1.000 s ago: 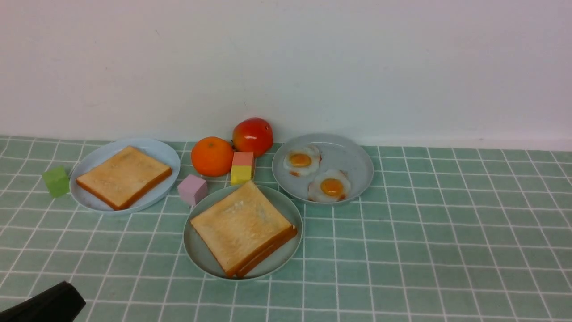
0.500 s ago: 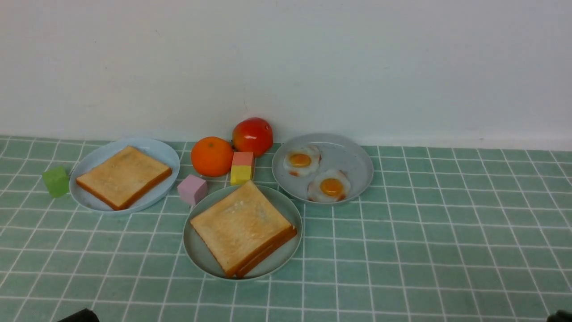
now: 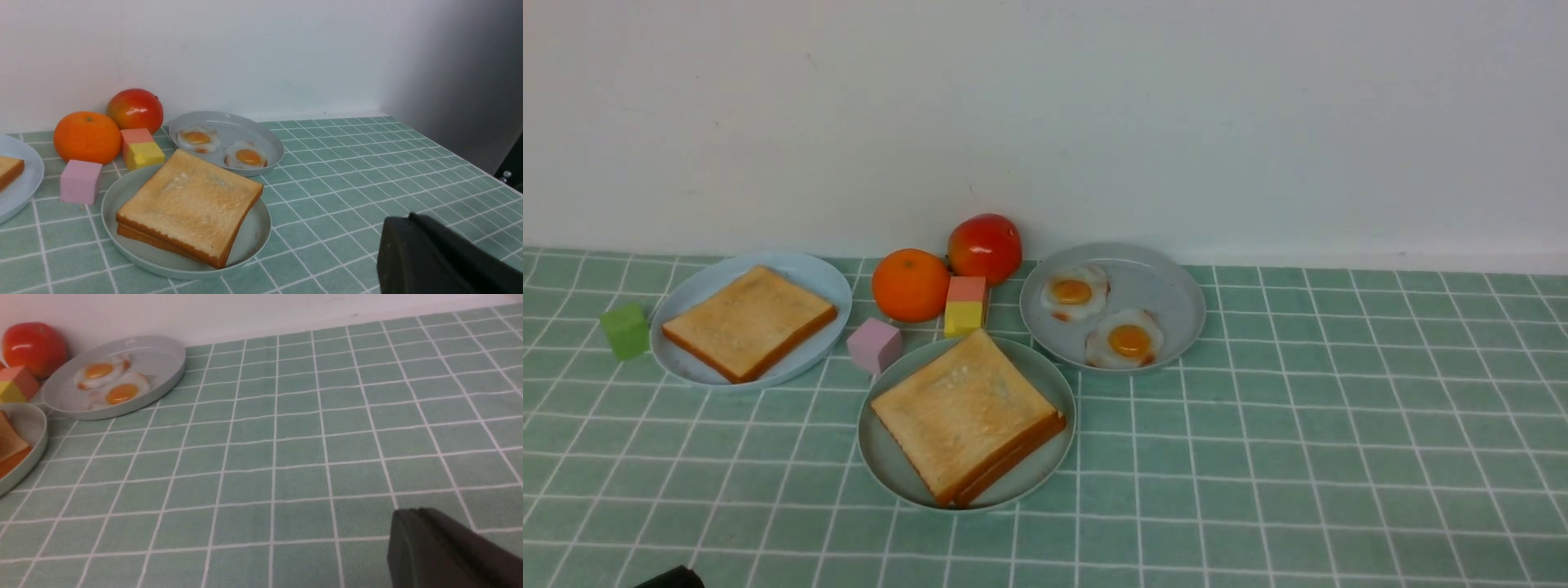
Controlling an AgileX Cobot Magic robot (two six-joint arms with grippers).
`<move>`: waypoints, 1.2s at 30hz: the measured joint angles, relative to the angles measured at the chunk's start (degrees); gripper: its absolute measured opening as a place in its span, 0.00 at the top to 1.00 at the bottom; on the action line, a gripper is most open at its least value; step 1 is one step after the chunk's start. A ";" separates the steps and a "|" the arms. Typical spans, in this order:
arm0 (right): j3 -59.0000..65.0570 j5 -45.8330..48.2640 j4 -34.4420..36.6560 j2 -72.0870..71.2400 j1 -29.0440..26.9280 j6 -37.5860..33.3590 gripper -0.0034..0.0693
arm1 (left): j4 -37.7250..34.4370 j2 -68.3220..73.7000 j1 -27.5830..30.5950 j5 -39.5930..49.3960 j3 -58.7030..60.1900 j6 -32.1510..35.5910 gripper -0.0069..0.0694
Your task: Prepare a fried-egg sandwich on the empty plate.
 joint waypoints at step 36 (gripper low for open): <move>-0.36 2.09 3.11 -0.02 0.00 -15.07 0.97 | 0.00 0.00 0.00 -0.13 0.00 0.00 0.91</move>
